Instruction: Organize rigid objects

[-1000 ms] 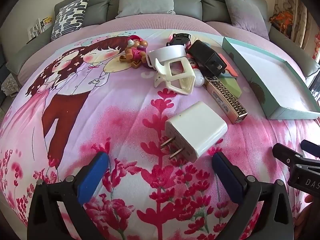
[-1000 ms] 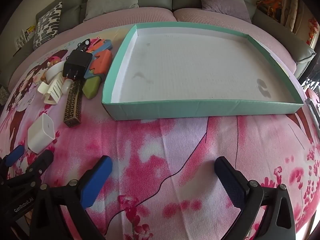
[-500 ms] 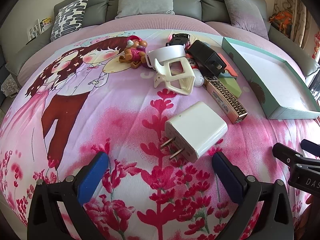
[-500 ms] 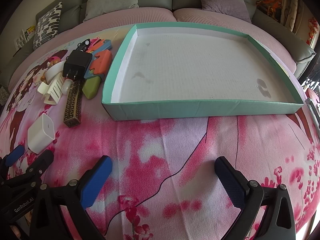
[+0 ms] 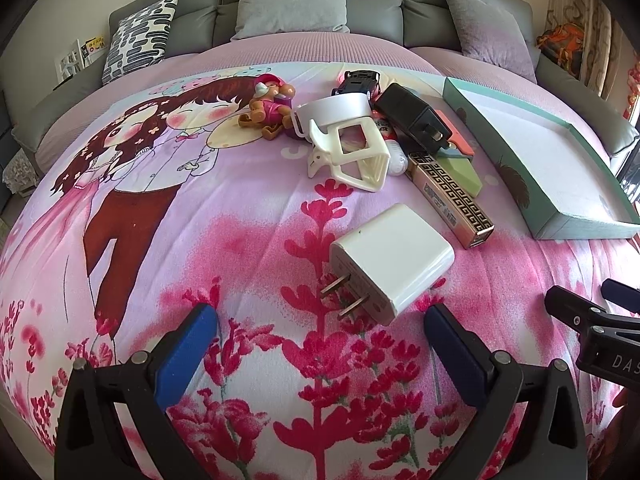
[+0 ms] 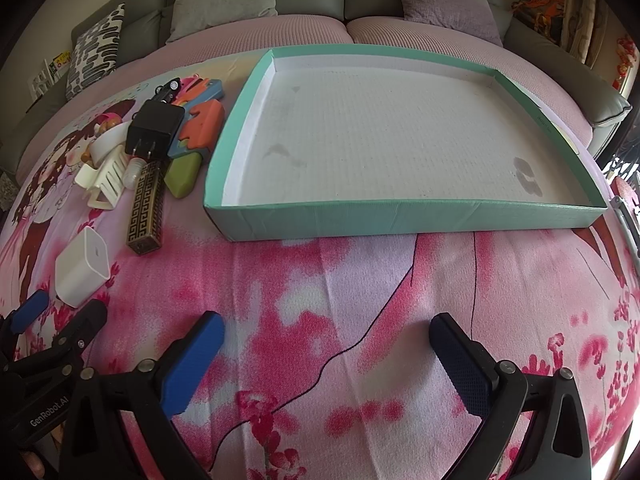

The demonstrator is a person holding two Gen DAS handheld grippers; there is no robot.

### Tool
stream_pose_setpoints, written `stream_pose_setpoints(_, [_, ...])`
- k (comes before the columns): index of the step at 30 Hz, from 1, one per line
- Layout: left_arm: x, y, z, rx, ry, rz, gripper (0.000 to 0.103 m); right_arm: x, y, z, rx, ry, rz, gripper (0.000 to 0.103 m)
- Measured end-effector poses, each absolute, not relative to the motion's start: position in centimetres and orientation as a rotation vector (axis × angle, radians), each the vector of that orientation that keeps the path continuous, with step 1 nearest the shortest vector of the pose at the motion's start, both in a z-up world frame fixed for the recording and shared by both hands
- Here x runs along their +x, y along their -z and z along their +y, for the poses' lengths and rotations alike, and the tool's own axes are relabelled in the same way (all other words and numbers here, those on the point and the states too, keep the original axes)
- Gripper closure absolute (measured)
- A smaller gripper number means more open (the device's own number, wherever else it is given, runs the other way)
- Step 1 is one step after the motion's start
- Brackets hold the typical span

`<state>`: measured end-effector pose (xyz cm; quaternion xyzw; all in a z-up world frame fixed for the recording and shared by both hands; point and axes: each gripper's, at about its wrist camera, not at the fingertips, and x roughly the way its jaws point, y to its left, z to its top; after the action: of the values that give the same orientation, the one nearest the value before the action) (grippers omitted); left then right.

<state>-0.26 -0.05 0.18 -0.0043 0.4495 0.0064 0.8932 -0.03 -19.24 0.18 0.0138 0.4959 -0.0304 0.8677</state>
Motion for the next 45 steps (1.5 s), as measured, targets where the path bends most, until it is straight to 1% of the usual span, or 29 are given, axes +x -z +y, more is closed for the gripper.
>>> stream_pose_setpoints(40, [-0.37,-0.19,-0.16,-0.006,-0.016,0.931,0.0,-0.03,-0.2,-19.28,0.032,0.063,1.038,0.0])
stream_pose_setpoints(45, [-0.33,-0.77,-0.14,0.005,-0.006,0.946,0.0,-0.24,-0.9,-19.82,0.063,0.046,1.023,0.0])
